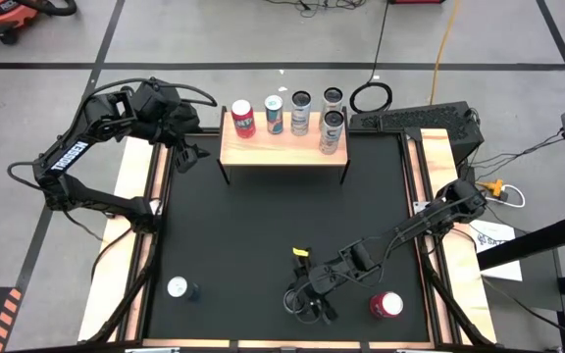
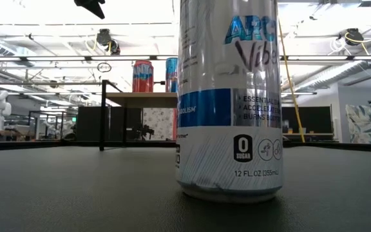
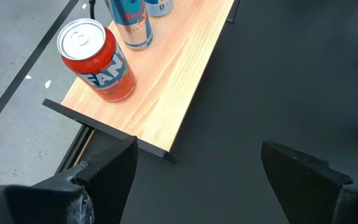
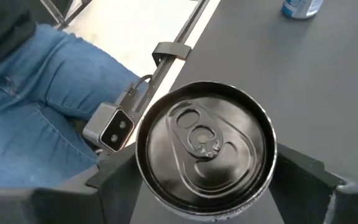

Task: Place canned beverage on shelf
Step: Put the white-blue soda can on the shelf aligned with the other white-blue soda can

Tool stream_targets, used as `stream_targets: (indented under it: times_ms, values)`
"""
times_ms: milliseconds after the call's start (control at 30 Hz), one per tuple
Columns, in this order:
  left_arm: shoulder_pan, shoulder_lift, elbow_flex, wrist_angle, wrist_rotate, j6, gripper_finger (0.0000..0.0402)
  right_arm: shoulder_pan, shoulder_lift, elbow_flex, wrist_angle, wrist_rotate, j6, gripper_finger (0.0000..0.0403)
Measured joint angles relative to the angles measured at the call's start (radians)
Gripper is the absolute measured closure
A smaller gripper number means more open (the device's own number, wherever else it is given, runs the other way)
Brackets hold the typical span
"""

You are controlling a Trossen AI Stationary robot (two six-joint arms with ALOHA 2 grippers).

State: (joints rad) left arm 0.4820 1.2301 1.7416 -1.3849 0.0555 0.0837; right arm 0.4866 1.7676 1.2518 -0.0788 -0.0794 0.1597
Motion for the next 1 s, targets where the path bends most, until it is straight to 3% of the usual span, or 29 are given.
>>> stream_targets:
  times_ms: [133, 400, 800, 1000]
  values:
    - [0.000, 0.000, 0.000, 0.003, 0.000, 0.000, 0.0063, -0.003, 0.000, 0.000, 0.000, 0.005, 0.063, 0.0124]
    - [0.000, 0.000, 0.000, 0.018, 0.000, 0.000, 0.0063, -0.005, 0.000, 0.001, 0.003, 0.076, 0.186, 0.0196]
    - [0.000, 0.000, 0.000, 0.017, 0.000, -0.001, 0.0063, -0.040, -0.007, 0.002, -0.013, 0.183, 0.250, 0.0196]
    - [0.000, 0.000, 0.000, 0.018, 0.000, 0.000, 0.0063, -0.092, -0.026, 0.091, -0.157, 0.187, 0.230, 0.0196]
